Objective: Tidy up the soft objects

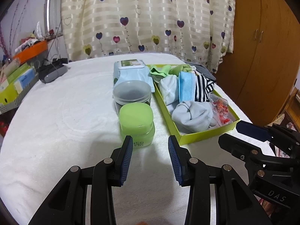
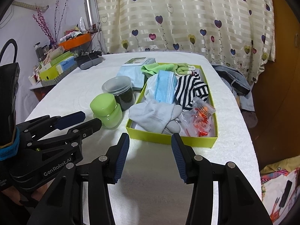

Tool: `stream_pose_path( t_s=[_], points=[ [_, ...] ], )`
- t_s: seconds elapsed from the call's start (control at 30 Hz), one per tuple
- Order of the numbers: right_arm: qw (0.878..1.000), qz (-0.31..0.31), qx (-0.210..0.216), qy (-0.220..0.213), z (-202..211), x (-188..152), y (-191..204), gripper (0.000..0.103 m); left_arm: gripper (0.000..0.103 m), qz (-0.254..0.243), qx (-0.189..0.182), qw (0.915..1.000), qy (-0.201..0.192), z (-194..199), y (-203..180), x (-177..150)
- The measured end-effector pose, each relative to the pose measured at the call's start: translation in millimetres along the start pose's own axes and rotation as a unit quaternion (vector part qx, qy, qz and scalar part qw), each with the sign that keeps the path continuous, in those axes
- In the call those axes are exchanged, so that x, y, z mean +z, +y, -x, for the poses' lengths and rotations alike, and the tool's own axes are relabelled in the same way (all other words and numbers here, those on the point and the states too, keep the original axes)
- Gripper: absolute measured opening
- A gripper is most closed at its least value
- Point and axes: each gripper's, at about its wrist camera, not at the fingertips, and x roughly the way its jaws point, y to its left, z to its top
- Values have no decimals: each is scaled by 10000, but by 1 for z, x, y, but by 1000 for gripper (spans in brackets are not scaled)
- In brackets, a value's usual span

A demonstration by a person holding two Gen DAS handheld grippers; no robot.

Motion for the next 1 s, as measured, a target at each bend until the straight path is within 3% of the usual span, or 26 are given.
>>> stream_pose_path(
  t_s=[1.0],
  points=[
    [10000, -18, 3, -8, 2, -3, 0, 48, 38, -29, -15, 10000, -10, 2, -5, -5]
  ],
)
